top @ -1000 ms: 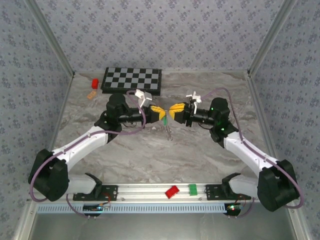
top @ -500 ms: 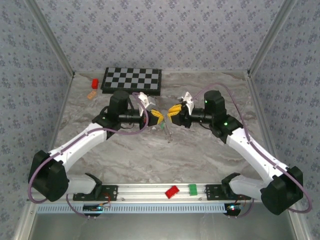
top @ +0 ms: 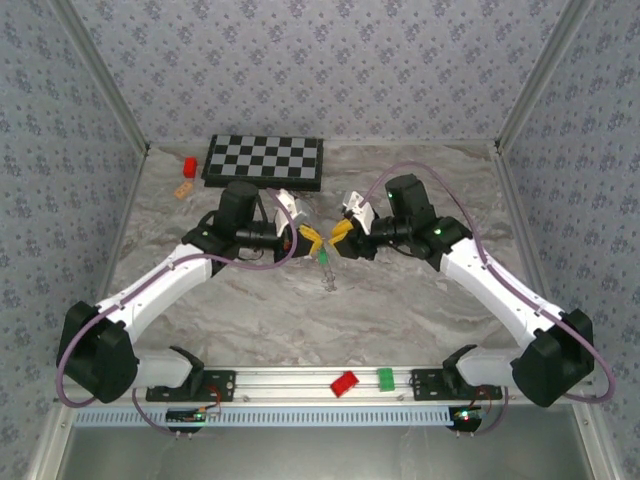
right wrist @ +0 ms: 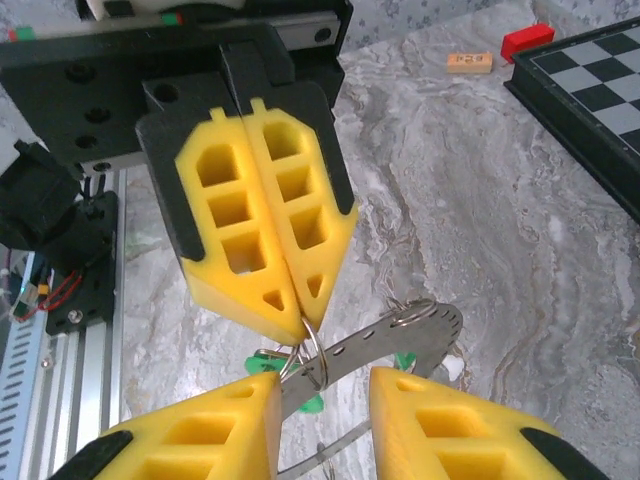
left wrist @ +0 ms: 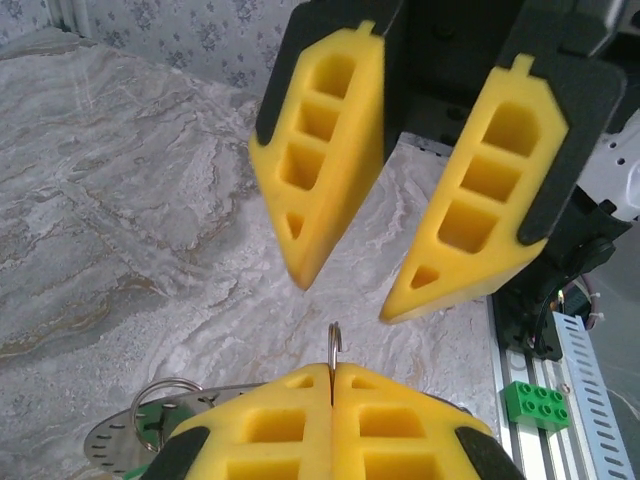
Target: Put the keys on the keyring
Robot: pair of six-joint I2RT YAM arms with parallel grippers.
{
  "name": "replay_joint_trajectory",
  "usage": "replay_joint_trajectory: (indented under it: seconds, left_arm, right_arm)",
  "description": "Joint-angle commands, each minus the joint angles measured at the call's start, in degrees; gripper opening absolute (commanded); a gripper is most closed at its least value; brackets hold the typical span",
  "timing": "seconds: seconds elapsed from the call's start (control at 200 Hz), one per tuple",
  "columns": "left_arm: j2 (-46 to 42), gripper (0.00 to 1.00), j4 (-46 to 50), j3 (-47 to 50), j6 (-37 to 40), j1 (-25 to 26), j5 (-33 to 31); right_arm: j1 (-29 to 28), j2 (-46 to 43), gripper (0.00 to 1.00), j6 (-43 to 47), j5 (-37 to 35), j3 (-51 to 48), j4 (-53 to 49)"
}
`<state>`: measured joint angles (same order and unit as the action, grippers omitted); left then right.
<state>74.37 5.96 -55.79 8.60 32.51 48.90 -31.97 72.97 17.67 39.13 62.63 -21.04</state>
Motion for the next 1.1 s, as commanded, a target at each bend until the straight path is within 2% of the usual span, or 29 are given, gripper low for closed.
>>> replay_joint_trajectory:
  seconds: [0.0, 0.28, 0.6, 0.77, 0.825, 1.025, 1.095]
  left_arm:
    - [0.38, 0.00, 0.11, -2.93, 1.60, -0.34, 2.86]
    - [1.35, 0.00, 0.01, -3.23, 1.18, -0.30, 3.75]
    - [1.40, 0.00, 0.11, -3.44, 1.07, -0.34, 4.54]
    - [1.47, 0.00, 0.21, -3.40, 1.16, -0.33, 4.67]
    - [1.48, 0.00, 0.28, -3.48, 1.16, -0.34, 4.70]
    - [1.47, 0.00, 0.42, -3.40, 1.29, -0.30, 4.78]
    - [1.48, 0.00, 0.62, -3.45, 1.40, -0.32, 4.74]
  right_arm:
    - [-0.59, 0.89, 0.29, 1.88, -0.79, 2.10, -1.22]
    - [-1.21, 2.25, 0.29, 2.45, 0.40, 2.67, -1.30]
    - [-1.54, 2.95, 0.22, 2.70, 0.80, 2.76, -1.37]
    - [-1.68, 2.83, 0.11, 2.50, 1.40, 2.80, -1.16]
    - [-1.63, 2.79, 0.00, 2.48, 1.34, 2.76, -1.12]
    - [-1.74, 1.92, 0.00, 2.46, 1.13, 2.23, -0.76]
    - [-1.70, 1.66, 0.06, 2.67, 0.59, 2.23, -1.01]
